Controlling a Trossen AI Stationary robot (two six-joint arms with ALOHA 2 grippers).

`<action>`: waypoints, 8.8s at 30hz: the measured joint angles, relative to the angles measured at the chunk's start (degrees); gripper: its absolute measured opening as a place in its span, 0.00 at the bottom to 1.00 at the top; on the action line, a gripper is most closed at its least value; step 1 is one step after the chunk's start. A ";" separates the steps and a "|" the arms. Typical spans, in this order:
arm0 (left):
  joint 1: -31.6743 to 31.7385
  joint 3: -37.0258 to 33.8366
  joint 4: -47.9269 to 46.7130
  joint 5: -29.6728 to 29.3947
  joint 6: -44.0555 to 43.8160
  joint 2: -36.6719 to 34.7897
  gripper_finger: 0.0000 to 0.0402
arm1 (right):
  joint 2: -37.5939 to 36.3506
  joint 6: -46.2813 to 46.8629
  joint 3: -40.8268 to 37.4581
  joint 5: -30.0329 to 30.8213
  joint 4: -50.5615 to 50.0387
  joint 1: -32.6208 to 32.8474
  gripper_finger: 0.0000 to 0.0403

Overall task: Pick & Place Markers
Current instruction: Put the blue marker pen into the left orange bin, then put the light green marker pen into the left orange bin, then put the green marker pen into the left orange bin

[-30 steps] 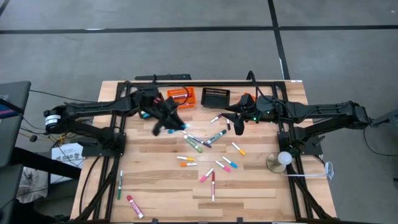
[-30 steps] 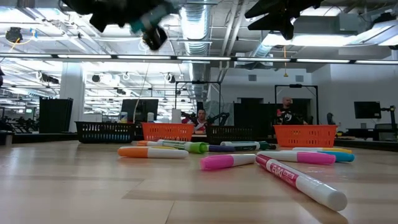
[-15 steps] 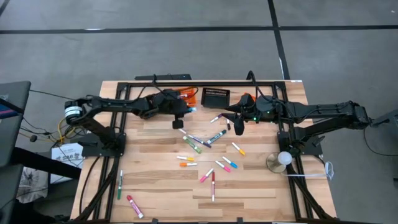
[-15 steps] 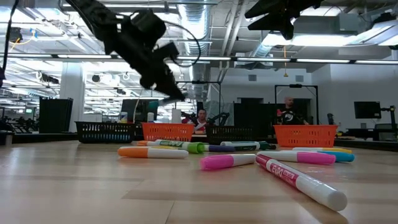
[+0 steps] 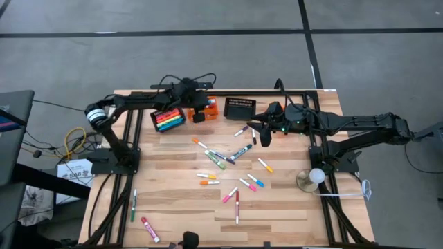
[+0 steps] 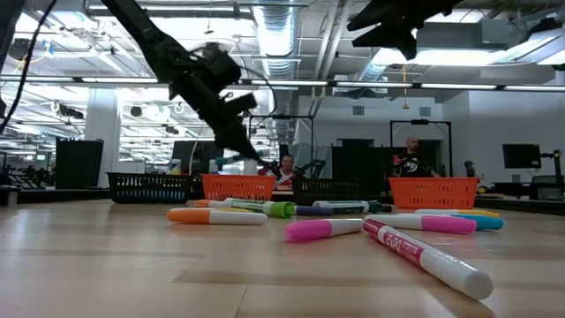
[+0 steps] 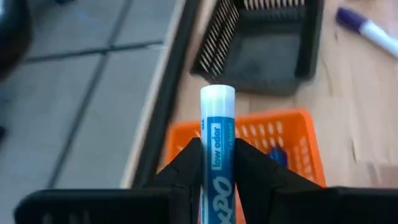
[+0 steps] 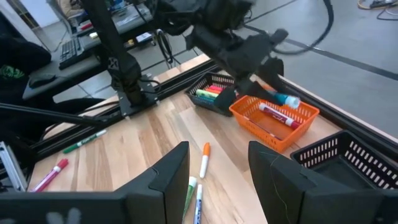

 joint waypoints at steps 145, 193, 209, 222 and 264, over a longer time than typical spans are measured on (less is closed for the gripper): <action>-31.03 -2.31 -10.14 11.57 -16.63 9.12 0.16 | -0.02 -0.48 -11.02 -1.16 16.03 -0.24 0.39; -20.52 -2.43 -11.50 14.89 -23.55 -17.26 0.16 | -0.02 -0.44 -10.99 -1.57 16.46 -0.24 0.39; -1.98 -1.69 -11.62 3.24 -11.68 -3.65 0.16 | -0.02 -0.44 -10.97 -1.56 16.42 -0.24 0.39; 0.38 6.91 -13.65 5.45 -6.35 4.91 0.16 | -0.02 -0.44 -10.97 -1.53 16.40 -0.24 0.39; 1.56 6.91 -15.69 6.38 -15.58 1.68 0.35 | -0.01 -0.44 -10.97 -1.52 16.36 -0.24 0.39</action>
